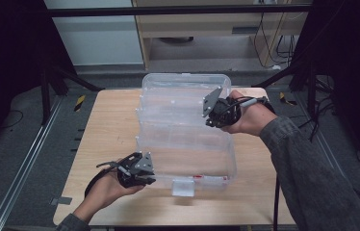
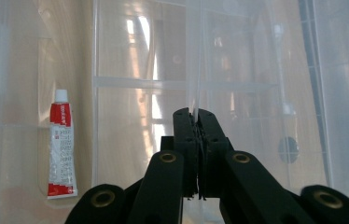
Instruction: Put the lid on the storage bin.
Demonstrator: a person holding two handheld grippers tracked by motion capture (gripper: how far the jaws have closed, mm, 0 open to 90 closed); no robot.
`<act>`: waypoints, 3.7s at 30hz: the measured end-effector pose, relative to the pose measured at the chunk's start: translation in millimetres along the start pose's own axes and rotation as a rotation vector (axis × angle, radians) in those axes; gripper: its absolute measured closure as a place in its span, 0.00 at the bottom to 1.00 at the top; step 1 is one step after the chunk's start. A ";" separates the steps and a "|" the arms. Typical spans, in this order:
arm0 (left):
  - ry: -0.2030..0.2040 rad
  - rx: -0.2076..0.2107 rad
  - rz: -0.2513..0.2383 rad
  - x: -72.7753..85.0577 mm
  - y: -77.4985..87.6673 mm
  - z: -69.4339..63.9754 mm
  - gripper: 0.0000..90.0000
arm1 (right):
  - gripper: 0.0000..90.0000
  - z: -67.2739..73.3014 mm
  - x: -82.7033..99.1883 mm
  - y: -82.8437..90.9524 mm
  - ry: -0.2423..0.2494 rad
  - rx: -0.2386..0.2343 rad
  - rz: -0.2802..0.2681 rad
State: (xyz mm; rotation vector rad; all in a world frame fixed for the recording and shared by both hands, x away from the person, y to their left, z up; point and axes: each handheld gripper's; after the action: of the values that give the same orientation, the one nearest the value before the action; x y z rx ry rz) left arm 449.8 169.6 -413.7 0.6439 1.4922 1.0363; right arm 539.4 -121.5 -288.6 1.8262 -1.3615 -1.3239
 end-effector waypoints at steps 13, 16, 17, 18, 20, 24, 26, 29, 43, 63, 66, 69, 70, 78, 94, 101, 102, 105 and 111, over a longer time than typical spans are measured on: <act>-0.006 -0.006 0.010 -1.0 -0.6 -0.7 0.84 | 0.98 19.3 2.4 7.8 0.029 0.010 -0.025; -0.008 -0.007 0.014 -1.2 -0.6 -0.4 0.84 | 0.98 26.5 2.7 10.0 0.032 0.011 -0.032; -0.010 -0.008 0.014 -1.2 -0.7 -0.6 0.84 | 0.98 28.1 2.6 10.5 0.038 0.010 -0.032; -0.010 -0.008 0.014 -1.2 -0.7 -0.6 0.84 | 0.98 29.7 2.5 11.4 0.046 0.009 -0.026; -0.008 -0.009 0.016 -1.4 -0.8 -0.6 0.84 | 0.98 32.7 2.5 12.5 0.050 0.006 -0.024; 0.025 -0.009 0.014 -0.9 -1.1 -3.0 0.84 | 0.97 32.4 4.4 13.0 0.052 0.003 -0.025; 0.023 -0.010 0.016 -1.3 -1.2 -2.9 0.84 | 0.97 30.1 4.5 12.0 0.046 -0.001 -0.023; 0.005 -0.014 0.017 -2.2 -1.2 -1.4 0.83 | 0.97 27.0 4.4 11.1 0.044 -0.008 -0.020; 0.049 -0.048 0.008 -12.4 -7.9 5.9 0.84 | 0.96 0.9 1.4 -1.2 0.040 0.016 0.026; 0.048 -0.051 0.007 -12.0 -8.4 6.3 0.82 | 0.98 26.3 6.9 7.2 0.053 0.000 -0.016; 0.045 -0.051 0.006 -11.7 -8.5 6.0 0.82 | 0.97 31.4 7.8 7.4 0.060 -0.005 -0.019; 0.042 -0.054 0.006 -11.7 -8.5 5.7 0.82 | 0.97 36.9 9.8 7.8 0.062 -0.010 -0.015; 0.037 -0.056 0.005 -11.6 -8.5 5.3 0.82 | 0.97 40.0 10.8 8.2 0.071 -0.006 -0.012; 0.011 -0.072 0.012 -13.1 -8.8 -4.0 0.83 | 0.96 42.6 12.8 8.7 0.072 -0.006 -0.002; -0.004 -0.076 0.012 -12.6 -9.2 -4.5 0.83 | 0.96 53.9 14.9 8.2 0.088 -0.017 0.002; -0.018 -0.087 -0.004 -11.1 -9.6 -6.2 0.82 | 0.96 58.2 16.4 7.7 0.090 -0.021 0.000; -0.016 -0.088 -0.002 -11.0 -9.6 -6.2 0.82 | 0.96 58.2 16.4 7.7 0.090 -0.021 0.000; 0.045 -0.085 -0.010 -10.1 -10.8 -10.7 0.82 | 0.96 59.5 16.2 7.0 0.094 -0.026 0.003; 0.040 -0.088 -0.016 -10.0 -10.9 -10.8 0.82 | 0.95 60.5 16.0 6.4 0.094 -0.032 0.007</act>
State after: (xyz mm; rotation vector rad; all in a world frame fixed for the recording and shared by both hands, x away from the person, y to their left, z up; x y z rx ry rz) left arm 443.0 153.3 -418.8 0.5509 1.4752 1.1024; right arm 482.4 -129.5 -314.0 1.8362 -1.2894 -1.2331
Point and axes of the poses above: each handheld gripper's, and its own axes: y roughly backward along the jaws, x roughly out of its underside, z roughly to its left, and after that the axes turned 4 degrees about x, right-handed
